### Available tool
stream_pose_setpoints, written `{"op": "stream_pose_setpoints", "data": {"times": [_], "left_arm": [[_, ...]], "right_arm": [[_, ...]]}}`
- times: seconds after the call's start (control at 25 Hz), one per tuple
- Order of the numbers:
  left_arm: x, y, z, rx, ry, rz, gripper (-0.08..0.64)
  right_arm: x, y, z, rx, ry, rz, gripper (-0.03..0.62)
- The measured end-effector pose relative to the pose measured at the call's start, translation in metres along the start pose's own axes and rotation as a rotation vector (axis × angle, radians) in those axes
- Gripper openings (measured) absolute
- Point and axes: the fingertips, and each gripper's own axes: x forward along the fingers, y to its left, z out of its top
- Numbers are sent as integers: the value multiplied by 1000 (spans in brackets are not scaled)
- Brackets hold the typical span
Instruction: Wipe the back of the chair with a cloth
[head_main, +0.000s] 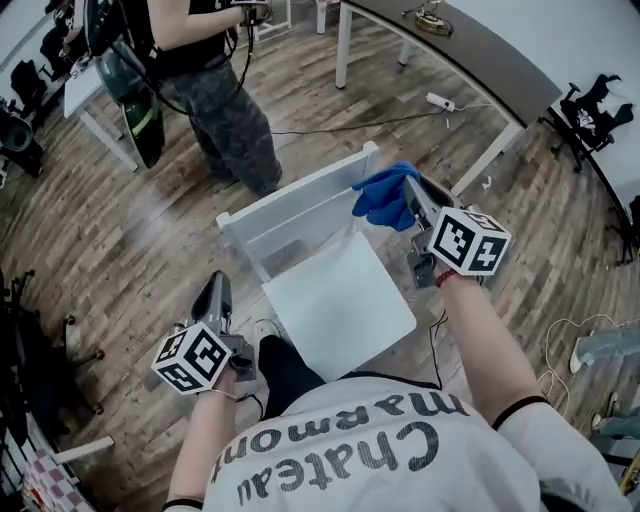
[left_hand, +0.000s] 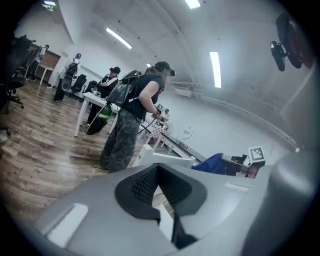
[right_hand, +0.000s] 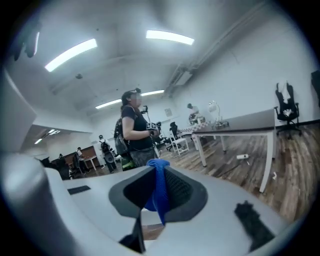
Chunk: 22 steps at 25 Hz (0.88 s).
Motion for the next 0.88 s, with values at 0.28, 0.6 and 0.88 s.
{"op": "stream_pose_setpoints", "data": {"times": [0.28,0.6,0.88], "left_arm": [[-53,-81,40,91,-107,-133,6],[-124,-128,119,192,-214,-289,6],[-177,-135,131,247,-199,-369,6]], "right_arm": [[-56,82,59,-162,-95,168,64],[-121,181,110,-137,-239,322,63],[-174,230,97,-163,-262,261,61]]}}
